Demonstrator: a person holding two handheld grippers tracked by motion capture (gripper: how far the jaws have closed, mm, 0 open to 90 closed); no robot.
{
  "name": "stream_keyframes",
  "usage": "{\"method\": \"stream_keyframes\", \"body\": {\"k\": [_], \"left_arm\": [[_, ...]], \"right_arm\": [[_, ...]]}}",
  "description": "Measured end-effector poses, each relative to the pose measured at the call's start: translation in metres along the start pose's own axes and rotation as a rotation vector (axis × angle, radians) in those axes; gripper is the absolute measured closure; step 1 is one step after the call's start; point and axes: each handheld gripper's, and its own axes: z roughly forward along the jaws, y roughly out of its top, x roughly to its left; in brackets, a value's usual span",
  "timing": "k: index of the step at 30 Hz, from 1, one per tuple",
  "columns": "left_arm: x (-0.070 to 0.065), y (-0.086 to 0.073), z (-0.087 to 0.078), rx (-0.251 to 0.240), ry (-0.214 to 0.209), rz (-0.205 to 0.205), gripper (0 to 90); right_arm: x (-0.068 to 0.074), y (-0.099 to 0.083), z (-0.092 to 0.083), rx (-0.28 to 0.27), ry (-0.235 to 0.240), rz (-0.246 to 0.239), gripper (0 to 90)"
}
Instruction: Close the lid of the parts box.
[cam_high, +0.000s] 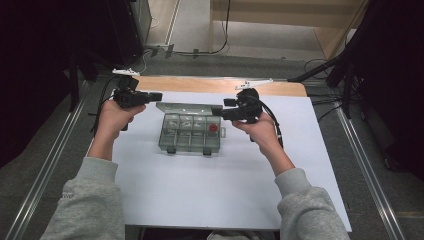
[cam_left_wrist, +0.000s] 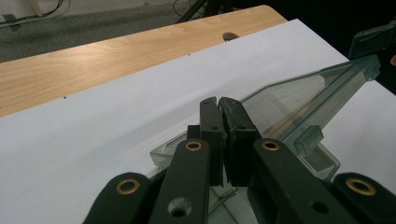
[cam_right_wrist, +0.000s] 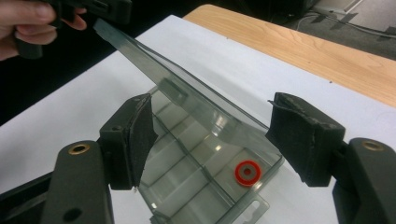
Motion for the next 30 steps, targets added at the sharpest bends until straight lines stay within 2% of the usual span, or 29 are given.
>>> {"method": "stream_keyframes", "body": {"k": [5,8,15,21,23,28,30], "left_arm": [[-0.001,0.0,0.001,0.002,-0.005,-0.003,87.9],[0.0,0.0,0.001,0.004,-0.01,-0.005,87.9],[-0.002,-0.001,0.003,0.007,-0.019,-0.006,87.8],[-0.003,-0.003,0.002,0.004,-0.025,-0.004,87.8],[-0.004,-0.003,0.002,-0.004,-0.028,-0.002,87.8],[-0.007,-0.003,0.0,-0.003,-0.029,0.004,87.8],[-0.008,-0.004,0.0,-0.002,-0.03,0.009,87.9]], "right_arm": [[0.0,0.011,-0.006,-0.015,0.014,0.022,36.6],[-0.002,0.018,-0.006,-0.023,0.025,0.04,42.5],[-0.009,0.028,-0.001,-0.014,-0.003,0.087,58.3],[-0.013,0.026,0.004,0.015,-0.027,0.119,76.0],[-0.013,0.024,0.005,0.024,-0.034,0.109,80.5],[-0.013,0.02,0.005,0.037,-0.037,0.099,89.8],[-0.012,0.018,0.005,0.038,-0.026,0.11,90.0]]}}
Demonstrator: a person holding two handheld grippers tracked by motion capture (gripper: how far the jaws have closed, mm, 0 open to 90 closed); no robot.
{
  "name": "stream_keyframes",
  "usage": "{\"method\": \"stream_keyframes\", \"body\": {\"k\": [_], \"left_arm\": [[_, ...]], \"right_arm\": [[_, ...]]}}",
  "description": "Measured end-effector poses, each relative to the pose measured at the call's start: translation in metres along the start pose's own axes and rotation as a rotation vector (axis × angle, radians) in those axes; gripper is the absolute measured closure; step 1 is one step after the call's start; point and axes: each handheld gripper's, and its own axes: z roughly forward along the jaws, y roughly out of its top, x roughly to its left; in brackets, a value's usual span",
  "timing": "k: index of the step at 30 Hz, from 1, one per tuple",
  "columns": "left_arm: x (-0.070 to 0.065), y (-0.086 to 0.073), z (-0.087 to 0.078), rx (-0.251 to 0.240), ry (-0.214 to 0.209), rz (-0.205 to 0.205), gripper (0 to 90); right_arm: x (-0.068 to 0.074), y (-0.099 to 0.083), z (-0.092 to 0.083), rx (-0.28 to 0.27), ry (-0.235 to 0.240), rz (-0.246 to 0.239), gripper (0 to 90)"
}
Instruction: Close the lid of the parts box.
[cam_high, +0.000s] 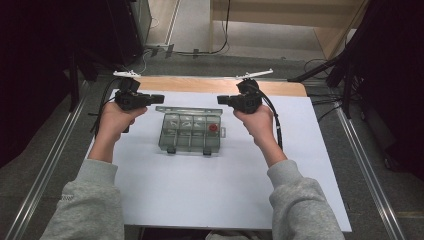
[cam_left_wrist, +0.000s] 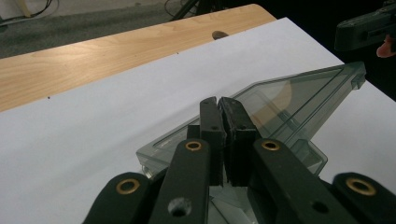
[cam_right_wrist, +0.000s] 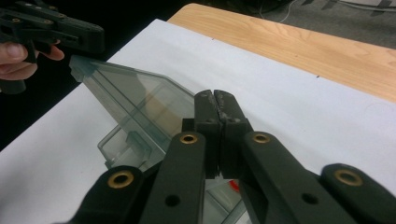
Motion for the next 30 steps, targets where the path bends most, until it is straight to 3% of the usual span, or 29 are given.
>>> {"method": "stream_keyframes", "body": {"k": [30], "left_arm": [[-0.011,-0.023,-0.008,-0.013,-0.018,0.032,87.8]], "right_arm": [[0.009,-0.031,-0.005,0.007,0.036,-0.037,90.0]]}}
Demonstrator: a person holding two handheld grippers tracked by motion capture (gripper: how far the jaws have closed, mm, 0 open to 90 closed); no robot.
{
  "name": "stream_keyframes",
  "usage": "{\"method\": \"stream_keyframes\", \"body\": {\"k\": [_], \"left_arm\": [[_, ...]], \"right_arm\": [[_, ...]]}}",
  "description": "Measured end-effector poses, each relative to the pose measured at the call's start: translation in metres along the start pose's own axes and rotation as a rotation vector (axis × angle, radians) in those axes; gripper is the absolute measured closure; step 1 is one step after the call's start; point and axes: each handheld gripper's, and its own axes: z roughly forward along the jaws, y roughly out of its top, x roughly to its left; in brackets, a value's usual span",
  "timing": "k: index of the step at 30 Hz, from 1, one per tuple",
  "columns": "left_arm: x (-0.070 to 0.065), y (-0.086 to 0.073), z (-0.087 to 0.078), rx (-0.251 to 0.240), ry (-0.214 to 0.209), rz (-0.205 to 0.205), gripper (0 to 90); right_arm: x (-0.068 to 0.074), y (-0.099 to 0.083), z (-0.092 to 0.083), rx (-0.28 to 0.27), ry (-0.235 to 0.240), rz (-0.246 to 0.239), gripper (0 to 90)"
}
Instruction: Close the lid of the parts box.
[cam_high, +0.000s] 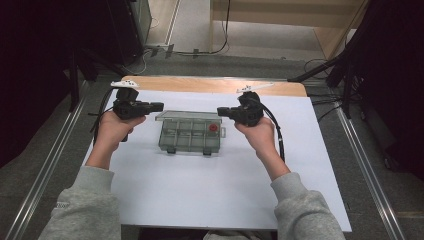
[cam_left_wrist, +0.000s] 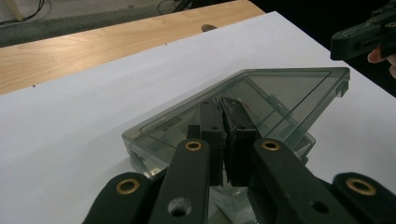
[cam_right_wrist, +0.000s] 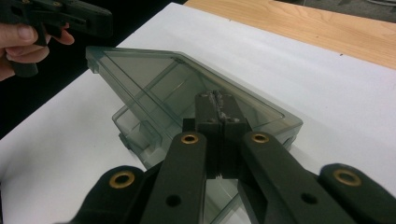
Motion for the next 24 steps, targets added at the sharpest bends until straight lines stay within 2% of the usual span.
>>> {"method": "stream_keyframes", "body": {"k": [4,14,17,24], "left_arm": [[-0.003,-0.004,-0.003,-0.01,0.004,0.003,87.7],[-0.009,-0.014,-0.003,0.002,0.021,0.028,87.8],[-0.01,-0.017,-0.004,-0.01,0.016,0.034,87.7],[-0.013,-0.026,-0.002,0.008,0.025,0.035,87.7]], "right_arm": [[0.002,-0.003,0.0,0.002,0.005,0.002,90.0],[0.005,-0.014,-0.001,0.011,0.02,-0.003,90.0],[0.006,-0.018,-0.001,0.01,0.033,0.001,90.0],[0.009,-0.027,0.001,0.021,0.037,-0.011,90.0]]}}
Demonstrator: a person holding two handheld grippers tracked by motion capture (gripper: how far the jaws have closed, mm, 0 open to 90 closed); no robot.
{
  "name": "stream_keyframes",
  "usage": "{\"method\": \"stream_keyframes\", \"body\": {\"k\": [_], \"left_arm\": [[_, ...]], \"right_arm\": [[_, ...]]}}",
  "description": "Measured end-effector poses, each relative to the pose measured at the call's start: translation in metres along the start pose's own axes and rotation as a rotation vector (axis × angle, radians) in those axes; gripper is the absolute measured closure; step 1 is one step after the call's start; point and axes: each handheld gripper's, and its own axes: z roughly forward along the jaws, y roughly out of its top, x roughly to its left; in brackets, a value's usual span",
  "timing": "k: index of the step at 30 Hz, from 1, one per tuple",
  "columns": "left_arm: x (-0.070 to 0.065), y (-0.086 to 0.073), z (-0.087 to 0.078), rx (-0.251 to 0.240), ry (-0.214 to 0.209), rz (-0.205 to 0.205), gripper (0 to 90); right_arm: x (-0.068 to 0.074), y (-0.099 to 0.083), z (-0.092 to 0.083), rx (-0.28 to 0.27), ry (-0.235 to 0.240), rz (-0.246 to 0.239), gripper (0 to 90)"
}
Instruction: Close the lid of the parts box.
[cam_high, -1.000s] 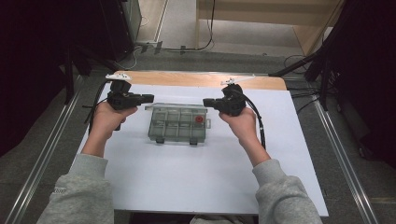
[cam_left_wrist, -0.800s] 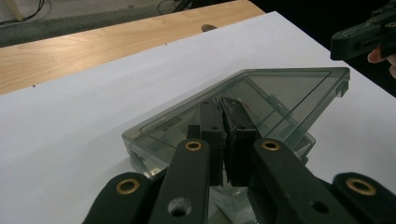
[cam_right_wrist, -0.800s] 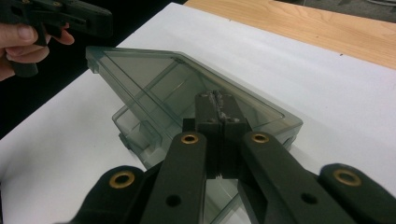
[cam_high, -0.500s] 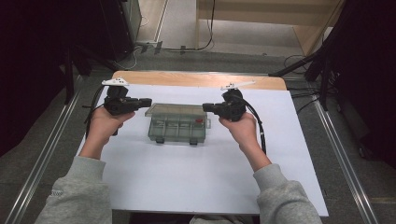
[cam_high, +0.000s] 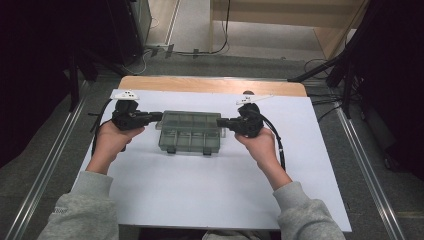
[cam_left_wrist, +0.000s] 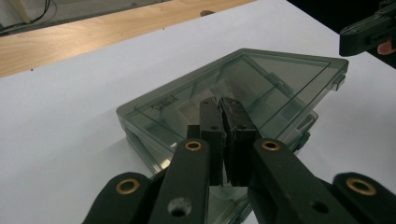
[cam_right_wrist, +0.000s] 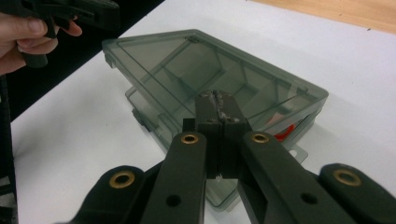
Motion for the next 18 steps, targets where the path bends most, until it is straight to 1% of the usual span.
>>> {"method": "stream_keyframes", "body": {"k": [7,12,14,16,18], "left_arm": [[-0.002,-0.008,-0.001,-0.004,0.003,0.0,87.7],[-0.005,-0.013,-0.001,-0.006,0.008,0.0,87.7],[-0.008,-0.014,-0.001,-0.004,0.021,0.015,87.7],[-0.01,-0.015,0.0,-0.001,0.018,0.014,87.7],[-0.011,-0.017,0.0,-0.002,0.017,0.026,87.7]], "right_arm": [[0.003,-0.007,0.002,0.012,-0.001,-0.012,90.0],[0.004,-0.01,0.002,0.003,0.0,-0.014,90.0],[0.004,-0.011,0.002,0.008,-0.003,-0.02,90.0],[0.005,-0.013,0.002,0.012,-0.01,-0.025,90.0],[0.006,-0.016,0.002,0.001,-0.005,-0.027,90.0]]}}
